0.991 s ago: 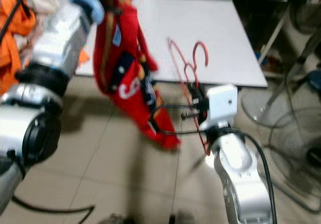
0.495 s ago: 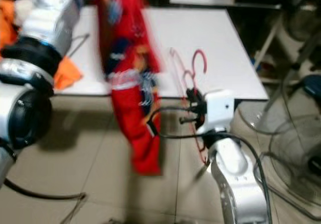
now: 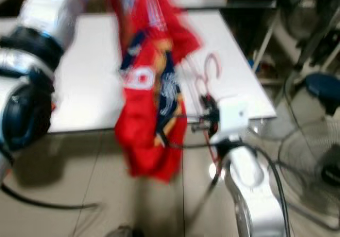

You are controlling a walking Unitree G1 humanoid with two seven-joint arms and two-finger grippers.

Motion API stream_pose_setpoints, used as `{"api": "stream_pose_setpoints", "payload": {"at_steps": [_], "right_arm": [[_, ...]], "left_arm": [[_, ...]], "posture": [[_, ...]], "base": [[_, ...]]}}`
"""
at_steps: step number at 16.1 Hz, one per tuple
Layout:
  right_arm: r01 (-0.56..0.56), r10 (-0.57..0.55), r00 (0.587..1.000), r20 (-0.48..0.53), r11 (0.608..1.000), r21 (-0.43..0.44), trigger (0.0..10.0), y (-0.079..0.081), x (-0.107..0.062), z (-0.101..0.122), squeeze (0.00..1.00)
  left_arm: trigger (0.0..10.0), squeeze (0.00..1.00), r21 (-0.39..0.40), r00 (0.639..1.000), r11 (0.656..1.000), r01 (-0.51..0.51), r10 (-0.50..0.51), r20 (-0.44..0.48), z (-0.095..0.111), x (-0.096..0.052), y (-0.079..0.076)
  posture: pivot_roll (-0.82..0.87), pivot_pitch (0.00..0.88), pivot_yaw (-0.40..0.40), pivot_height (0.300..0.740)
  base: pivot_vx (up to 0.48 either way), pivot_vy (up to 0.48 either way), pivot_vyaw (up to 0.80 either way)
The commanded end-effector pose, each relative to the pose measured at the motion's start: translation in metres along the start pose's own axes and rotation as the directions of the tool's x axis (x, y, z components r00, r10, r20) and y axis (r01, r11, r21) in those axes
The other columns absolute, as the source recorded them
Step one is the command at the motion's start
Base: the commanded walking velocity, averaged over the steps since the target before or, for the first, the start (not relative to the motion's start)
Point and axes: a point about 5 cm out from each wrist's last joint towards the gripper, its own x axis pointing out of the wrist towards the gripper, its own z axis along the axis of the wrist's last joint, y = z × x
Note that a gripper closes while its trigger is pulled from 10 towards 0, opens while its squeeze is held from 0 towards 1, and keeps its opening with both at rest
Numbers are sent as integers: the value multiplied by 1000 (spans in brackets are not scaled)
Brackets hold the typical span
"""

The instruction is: Hang hanger

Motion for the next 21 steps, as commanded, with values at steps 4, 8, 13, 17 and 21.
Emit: {"api": "stream_pose_setpoints", "payload": {"at_steps": [4,8,13,17,21], "right_arm": [[24,-23,999,24,999,-39,10000,-5,-2,6,0],[25,-26,999,45,1000,17,10000,-5,-2,8,0],[-1,-1,998,60,1000,27,10000,1,-1,10,0],[-1,-1,998,60,1000,27,10000,1,-1,10,0],[-1,-1,998,60,1000,27,10000,1,-1,10,0]], "left_arm": [[10000,0,10,996,1000,-15,14,86,22,7,-4],[10000,0,139,959,978,-159,119,256,87,14,18],[10000,0,206,981,973,-108,70,180,92,20,12],[10000,0,206,981,973,-108,70,180,92,20,12],[10000,0,206,981,973,-108,70,180,92,20,12]], "posture": [[-154,18,57,740],[-154,13,51,740],[-146,16,67,740],[-146,16,67,740],[-146,16,67,740]], "base": [[405,0,570],[423,0,117],[204,0,0],[0,0,0],[0,0,0]]}}
